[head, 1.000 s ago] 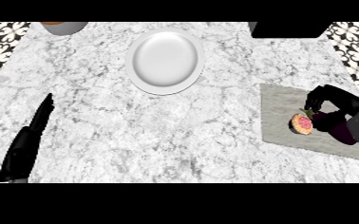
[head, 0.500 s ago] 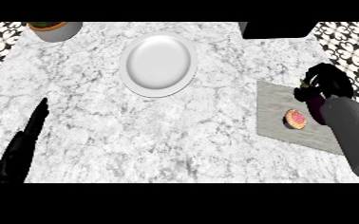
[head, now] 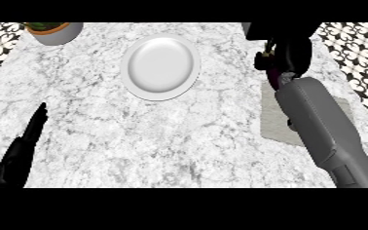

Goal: Pick the eggplant from the placemat and place it in the plate

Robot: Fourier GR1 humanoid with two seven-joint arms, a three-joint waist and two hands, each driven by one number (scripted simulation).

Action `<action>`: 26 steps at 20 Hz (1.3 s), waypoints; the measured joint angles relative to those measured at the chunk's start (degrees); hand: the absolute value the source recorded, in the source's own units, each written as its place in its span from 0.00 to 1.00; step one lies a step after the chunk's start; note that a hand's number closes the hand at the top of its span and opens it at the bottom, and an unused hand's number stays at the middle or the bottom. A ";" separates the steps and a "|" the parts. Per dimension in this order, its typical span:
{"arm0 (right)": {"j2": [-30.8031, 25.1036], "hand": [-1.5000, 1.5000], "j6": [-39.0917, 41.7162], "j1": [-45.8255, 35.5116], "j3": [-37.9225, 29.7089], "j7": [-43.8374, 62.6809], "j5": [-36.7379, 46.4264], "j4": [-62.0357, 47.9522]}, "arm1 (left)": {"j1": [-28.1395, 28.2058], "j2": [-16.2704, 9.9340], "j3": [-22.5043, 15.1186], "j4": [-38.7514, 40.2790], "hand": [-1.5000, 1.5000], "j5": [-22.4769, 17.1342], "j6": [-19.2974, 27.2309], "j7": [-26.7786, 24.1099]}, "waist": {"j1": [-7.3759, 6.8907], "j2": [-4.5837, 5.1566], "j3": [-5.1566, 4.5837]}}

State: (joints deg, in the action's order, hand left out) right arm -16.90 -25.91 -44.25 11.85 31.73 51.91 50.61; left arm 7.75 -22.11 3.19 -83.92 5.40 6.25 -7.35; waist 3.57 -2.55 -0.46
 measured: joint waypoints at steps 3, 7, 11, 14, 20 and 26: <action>4.15 1.00 2.22 -1.21 3.66 6.20 2.87 8.00 | 0.18 -0.40 0.26 -0.37 0.50 -0.49 -0.84 -0.19 | -0.32 0.25 0.11; 8.00 1.00 8.21 -2.50 8.09 15.38 7.19 18.86 | -0.75 -0.24 0.19 -0.64 0.50 -0.37 -1.11 -0.11 | -1.12 0.97 0.26; 12.26 1.00 12.58 -5.76 9.05 21.40 10.44 22.98 | -2.59 0.84 -0.54 -0.25 0.50 0.50 -1.11 -0.14 | -2.62 1.83 0.36; 14.58 1.00 12.65 -10.18 9.41 24.01 10.52 19.91 | -2.08 1.50 -1.36 -1.83 0.50 1.14 -1.37 0.21 | -3.79 2.23 0.40; 16.26 1.00 9.04 -17.53 8.41 24.51 4.72 8.18 | -3.26 2.06 -1.56 -1.43 0.50 2.14 -1.80 -0.21 | -5.27 2.77 0.41; 16.70 1.00 5.68 -24.37 6.44 21.47 -3.35 -6.77 | -5.18 2.20 -2.12 -1.21 0.50 2.60 -2.94 0.58 | -6.71 3.31 0.41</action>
State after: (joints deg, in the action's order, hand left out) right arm -0.19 -20.23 -68.63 18.30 53.20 48.56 43.84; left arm 2.57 -19.91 1.06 -85.13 8.00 3.31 -6.77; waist -3.14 0.76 -0.05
